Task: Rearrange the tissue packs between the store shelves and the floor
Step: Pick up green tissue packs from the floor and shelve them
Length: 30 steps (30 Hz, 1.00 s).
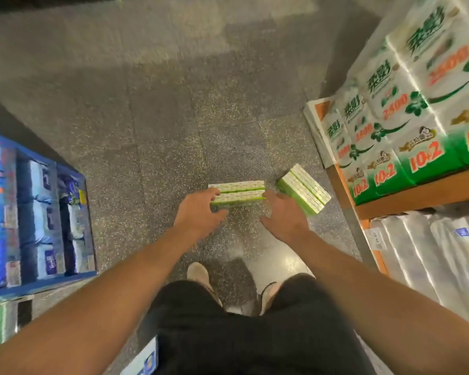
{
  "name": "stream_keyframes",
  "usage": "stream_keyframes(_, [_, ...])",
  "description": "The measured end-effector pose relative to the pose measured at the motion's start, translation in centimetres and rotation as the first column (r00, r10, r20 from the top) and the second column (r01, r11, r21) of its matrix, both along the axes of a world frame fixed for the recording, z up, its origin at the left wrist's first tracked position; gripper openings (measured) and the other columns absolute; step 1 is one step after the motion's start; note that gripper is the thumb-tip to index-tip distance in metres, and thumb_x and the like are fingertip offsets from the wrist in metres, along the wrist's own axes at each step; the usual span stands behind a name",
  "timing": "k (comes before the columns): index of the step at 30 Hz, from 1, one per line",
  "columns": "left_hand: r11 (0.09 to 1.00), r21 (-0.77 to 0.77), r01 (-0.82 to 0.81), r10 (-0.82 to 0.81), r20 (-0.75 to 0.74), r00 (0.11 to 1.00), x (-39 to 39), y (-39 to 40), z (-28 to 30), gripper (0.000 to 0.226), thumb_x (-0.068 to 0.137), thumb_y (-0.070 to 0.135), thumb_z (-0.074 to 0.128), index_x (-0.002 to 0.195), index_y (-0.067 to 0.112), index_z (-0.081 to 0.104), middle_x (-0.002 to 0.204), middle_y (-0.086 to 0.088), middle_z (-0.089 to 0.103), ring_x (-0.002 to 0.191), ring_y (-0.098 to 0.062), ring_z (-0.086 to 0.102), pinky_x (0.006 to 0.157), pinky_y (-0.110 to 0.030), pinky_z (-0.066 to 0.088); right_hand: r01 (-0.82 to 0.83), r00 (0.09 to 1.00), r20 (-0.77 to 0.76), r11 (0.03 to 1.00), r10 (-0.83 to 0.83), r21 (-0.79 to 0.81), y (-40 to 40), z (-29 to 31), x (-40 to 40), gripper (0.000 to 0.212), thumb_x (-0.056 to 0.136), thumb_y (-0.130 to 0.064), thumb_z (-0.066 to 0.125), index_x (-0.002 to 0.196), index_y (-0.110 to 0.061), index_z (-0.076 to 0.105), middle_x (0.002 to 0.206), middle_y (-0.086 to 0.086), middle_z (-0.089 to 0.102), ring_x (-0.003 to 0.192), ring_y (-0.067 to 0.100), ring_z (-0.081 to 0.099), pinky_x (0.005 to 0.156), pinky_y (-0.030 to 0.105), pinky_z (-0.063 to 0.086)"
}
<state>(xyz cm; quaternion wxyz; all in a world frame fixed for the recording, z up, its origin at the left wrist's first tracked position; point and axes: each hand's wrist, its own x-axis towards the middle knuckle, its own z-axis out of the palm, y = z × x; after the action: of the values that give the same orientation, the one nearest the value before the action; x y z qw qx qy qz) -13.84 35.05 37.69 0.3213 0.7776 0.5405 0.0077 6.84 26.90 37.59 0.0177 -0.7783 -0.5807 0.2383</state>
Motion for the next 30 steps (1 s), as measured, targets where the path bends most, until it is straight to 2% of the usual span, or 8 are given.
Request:
stream_keyframes(3, [1.000,0.009,0.008,-0.008,-0.034,0.999,1.5,4.6,-8.1,0.054,0.079,0.049,0.070,0.126,0.029,0.054,0.108,0.007,0.064,0.087,-0.012,0.058,0.077,-0.028,0.051,-0.034,0.998,0.046,0.999,0.034,-0.005,4.6,-7.8,1.6,0.057,0.082,-0.038,0.071,0.131,-0.017,0.050,0.110,0.009,0.065,0.097,0.029,0.063,0.077,0.036,0.054])
stream_keyframes(7, [0.996,0.064,0.061,-0.056,-0.084,0.995,4.0,9.0,-23.3,0.055,0.075,0.049,0.072,0.122,0.025,0.058,0.108,0.001,0.065,0.092,-0.017,0.059,0.084,-0.035,0.052,-0.093,0.994,0.048,0.994,0.096,-0.063,10.0,-23.2,3.9,0.058,0.081,-0.040,0.070,0.130,-0.017,0.050,0.114,0.008,0.062,0.104,0.030,0.059,0.081,0.036,0.050])
stream_keyframes(10, [0.995,0.051,0.084,-0.077,-0.114,0.991,5.8,11.2,-35.2,0.058,0.075,0.045,0.073,0.125,0.022,0.056,0.114,-0.003,0.064,0.100,-0.021,0.058,0.086,-0.034,0.050,-0.137,0.987,0.068,0.984,0.145,-0.110,13.5,-35.2,4.8,0.056,0.079,-0.036,0.073,0.128,-0.020,0.051,0.111,0.006,0.062,0.102,0.029,0.060,0.078,0.033,0.049])
stream_keyframes(14, [0.996,0.000,0.093,-0.091,-0.185,0.979,7.5,13.0,-49.2,0.067,0.075,0.046,0.072,0.133,0.022,0.049,0.125,-0.004,0.058,0.114,-0.026,0.054,0.092,-0.038,0.048,-0.143,0.987,0.059,0.980,0.152,-0.135,16.3,-48.9,5.7,0.049,0.079,-0.037,0.073,0.118,-0.017,0.053,0.110,0.009,0.061,0.102,0.032,0.059,0.081,0.037,0.051])
stream_keyframes(17, [0.995,-0.011,0.101,-0.101,-0.214,0.972,8.0,13.1,-57.0,0.082,0.073,0.050,0.075,0.141,0.020,0.042,0.142,-0.006,0.048,0.128,-0.028,0.045,0.105,-0.041,0.041,-0.176,0.980,0.066,0.972,0.188,-0.155,16.7,-57.3,6.3,0.060,0.076,-0.032,0.074,0.128,-0.016,0.048,0.128,0.010,0.054,0.116,0.033,0.053,0.091,0.039,0.048])
stream_keyframes(20, [0.989,0.063,0.135,-0.114,-0.259,0.959,7.8,13.2,-61.8,0.081,0.073,0.042,0.077,0.142,0.019,0.040,0.142,-0.007,0.046,0.127,-0.028,0.042,0.105,-0.044,0.040,-0.182,0.962,0.188,0.978,0.199,-0.103,16.6,-62.7,6.4,0.072,0.072,-0.027,0.076,0.135,-0.019,0.042,0.140,0.009,0.043,0.126,0.032,0.041,0.099,0.043,0.043])
stream_keyframes(25, [0.974,0.159,0.158,-0.075,-0.435,0.898,7.2,12.7,-63.9,0.067,0.075,0.018,0.074,0.134,0.022,0.042,0.124,-0.009,0.043,0.108,-0.029,0.044,0.087,-0.044,0.044,-0.128,0.921,0.367,0.991,0.129,-0.028,15.5,-64.6,5.9,0.043,0.081,-0.016,0.057,0.124,-0.022,0.049,0.125,0.009,0.044,0.114,0.033,0.040,0.091,0.048,0.037])
stream_keyframes(30, [0.949,0.147,0.280,-0.182,-0.471,0.863,6.8,12.8,-63.2,0.056,0.076,0.019,0.070,0.127,0.020,0.048,0.131,-0.007,0.048,0.116,-0.028,0.045,0.096,-0.047,0.041,-0.216,0.912,0.315,0.960,0.263,-0.175,14.5,-63.7,6.8,0.053,0.091,-0.026,0.054,0.141,-0.025,0.035,0.144,0.006,0.039,0.137,0.031,0.031,0.114,0.057,0.018])
